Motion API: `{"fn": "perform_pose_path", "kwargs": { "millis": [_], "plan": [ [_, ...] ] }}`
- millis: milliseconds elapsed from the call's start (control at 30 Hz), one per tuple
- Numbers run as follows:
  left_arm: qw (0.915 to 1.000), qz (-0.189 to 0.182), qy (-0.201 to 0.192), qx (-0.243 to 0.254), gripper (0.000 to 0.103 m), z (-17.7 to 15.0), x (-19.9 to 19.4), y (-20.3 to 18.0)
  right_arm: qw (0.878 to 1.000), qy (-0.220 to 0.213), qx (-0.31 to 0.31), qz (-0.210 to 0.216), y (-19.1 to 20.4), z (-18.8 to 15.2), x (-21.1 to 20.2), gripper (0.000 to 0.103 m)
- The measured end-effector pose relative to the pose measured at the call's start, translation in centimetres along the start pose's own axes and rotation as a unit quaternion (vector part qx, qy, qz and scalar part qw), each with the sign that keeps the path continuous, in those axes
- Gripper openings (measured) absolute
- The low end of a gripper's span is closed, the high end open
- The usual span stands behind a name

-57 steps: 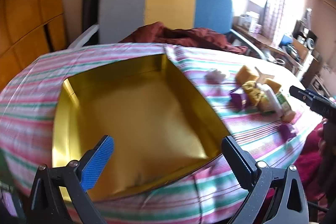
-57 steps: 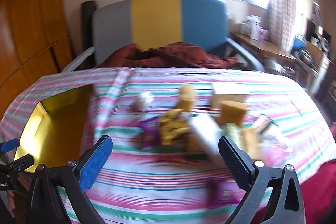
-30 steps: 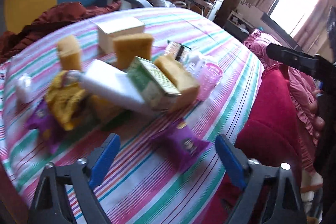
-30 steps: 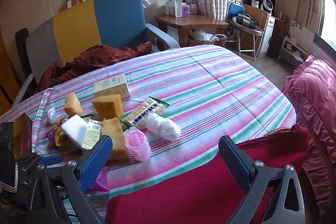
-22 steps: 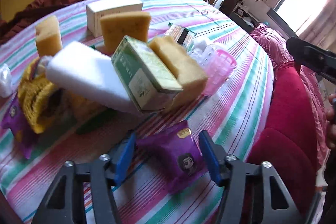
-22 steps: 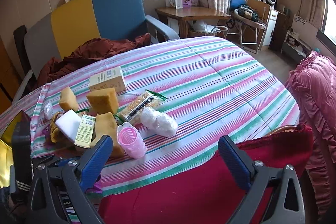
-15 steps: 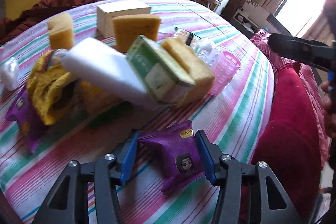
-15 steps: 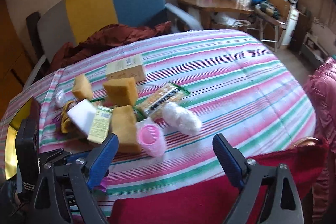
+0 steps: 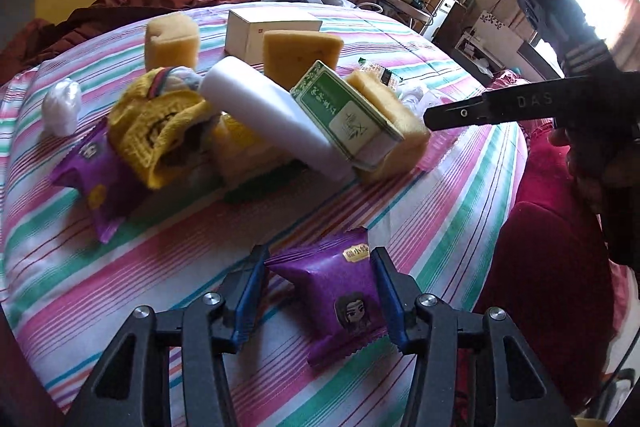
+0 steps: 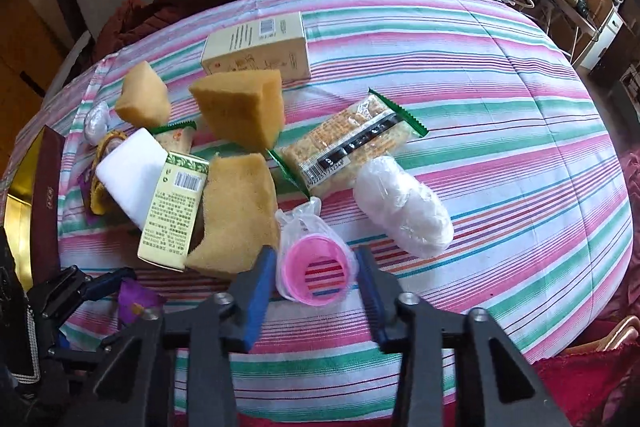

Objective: Organize objects
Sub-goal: 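Grasp a purple candy packet with the left tool while the right tool grasps the pink hair roller, then carry both items over the gold tray and open both tools to drop them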

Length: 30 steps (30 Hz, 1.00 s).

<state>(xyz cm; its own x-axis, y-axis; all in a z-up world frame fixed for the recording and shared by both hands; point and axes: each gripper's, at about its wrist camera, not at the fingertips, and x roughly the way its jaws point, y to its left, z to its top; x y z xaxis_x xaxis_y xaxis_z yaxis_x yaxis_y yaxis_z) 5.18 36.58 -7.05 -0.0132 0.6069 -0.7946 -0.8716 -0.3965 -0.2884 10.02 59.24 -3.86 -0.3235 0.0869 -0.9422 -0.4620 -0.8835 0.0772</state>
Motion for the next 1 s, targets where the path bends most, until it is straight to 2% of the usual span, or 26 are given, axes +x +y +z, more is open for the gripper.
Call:
{"fn": "perform_pose_path", "kwargs": {
  "millis": [133,300,400,500,667,767,900,1000],
  "plan": [
    [1.0000,0.005,-0.004,-0.006,0.051,-0.5,-0.8,-0.1,1.000,-0.023,0.014,-0.012,-0.4,-0.7,-1.4,0.035],
    [0.9997,0.010,-0.020,-0.013,0.051,-1.6,-3.2,0.4,0.996,-0.074,0.039,-0.034,-1.4,-1.7,-4.9,0.035],
    [0.9990,0.011,-0.038,-0.020,0.051,-1.3,-5.2,0.7,0.993,-0.111,0.037,-0.028,-0.4,-2.0,-7.5,0.035],
    [0.9976,0.016,-0.060,-0.032,0.051,-1.4,-7.0,1.6,0.990,-0.143,0.017,-0.005,1.9,-1.8,-9.6,0.035],
    [0.9902,0.049,-0.111,-0.070,0.051,-2.4,-12.7,4.4,0.982,-0.173,-0.036,0.061,9.0,-0.8,-11.1,0.035],
    [0.9826,0.083,-0.135,-0.098,0.051,-4.0,-15.9,7.4,0.976,-0.171,-0.079,0.106,14.4,-0.2,-11.0,0.035],
    [0.9652,0.150,-0.155,-0.148,0.051,-7.8,-20.7,12.0,0.965,-0.156,-0.134,0.162,22.7,0.2,-9.7,0.035],
    [0.9533,0.196,-0.154,-0.171,0.051,-11.1,-22.7,14.4,0.955,-0.135,-0.171,0.202,28.7,0.4,-8.1,0.035]
  ]
}}
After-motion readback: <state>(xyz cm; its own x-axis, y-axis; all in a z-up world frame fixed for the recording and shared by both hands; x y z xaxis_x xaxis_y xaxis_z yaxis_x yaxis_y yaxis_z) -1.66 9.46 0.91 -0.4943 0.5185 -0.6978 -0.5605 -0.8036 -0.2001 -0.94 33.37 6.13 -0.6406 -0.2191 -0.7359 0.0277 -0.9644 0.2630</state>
